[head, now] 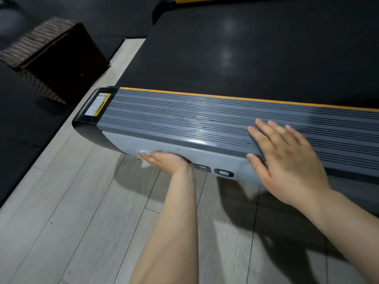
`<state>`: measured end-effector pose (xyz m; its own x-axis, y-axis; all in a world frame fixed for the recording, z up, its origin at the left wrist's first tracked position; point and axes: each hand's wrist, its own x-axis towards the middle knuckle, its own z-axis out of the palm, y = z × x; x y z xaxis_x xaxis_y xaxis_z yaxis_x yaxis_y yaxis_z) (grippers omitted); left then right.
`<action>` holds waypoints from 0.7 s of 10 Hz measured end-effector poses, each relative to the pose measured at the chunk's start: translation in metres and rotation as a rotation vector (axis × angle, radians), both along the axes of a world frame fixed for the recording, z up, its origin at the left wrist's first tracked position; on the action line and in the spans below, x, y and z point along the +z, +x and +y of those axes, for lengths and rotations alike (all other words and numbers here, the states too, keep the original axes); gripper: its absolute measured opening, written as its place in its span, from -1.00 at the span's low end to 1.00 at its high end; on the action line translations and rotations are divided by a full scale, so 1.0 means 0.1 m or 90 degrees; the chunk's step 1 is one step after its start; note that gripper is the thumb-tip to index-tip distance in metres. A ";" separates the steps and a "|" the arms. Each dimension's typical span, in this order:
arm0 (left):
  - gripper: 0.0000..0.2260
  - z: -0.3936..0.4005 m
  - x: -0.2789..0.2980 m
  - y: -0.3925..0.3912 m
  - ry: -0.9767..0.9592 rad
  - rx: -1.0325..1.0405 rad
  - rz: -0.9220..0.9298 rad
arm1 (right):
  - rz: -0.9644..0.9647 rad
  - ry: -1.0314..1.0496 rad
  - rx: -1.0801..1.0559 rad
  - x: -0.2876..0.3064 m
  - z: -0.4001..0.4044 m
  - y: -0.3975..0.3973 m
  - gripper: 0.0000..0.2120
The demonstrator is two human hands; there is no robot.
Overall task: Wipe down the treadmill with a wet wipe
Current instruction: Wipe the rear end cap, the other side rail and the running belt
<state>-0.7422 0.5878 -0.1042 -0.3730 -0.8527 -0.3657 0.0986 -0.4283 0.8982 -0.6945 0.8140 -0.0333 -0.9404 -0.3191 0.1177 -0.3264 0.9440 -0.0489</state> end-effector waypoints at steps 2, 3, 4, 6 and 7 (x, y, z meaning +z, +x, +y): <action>-0.49 0.25 -0.34 0.04 0.238 -0.041 -0.032 | 0.009 -0.002 0.001 -0.01 0.01 0.01 -0.41; -0.52 0.68 -0.02 0.12 0.097 -0.054 0.006 | 0.012 -0.004 0.000 -0.01 0.00 0.00 -0.42; -0.46 0.84 0.13 0.15 -0.087 -0.017 0.019 | 0.013 -0.002 0.006 0.00 0.02 0.00 -0.42; -0.30 0.64 -0.29 0.09 0.175 -0.117 -0.205 | 0.037 -0.031 0.017 -0.05 0.02 -0.01 -0.43; -0.51 0.57 -0.64 0.00 -0.081 -0.225 -0.344 | 0.049 -0.035 0.019 -0.05 0.02 -0.01 -0.44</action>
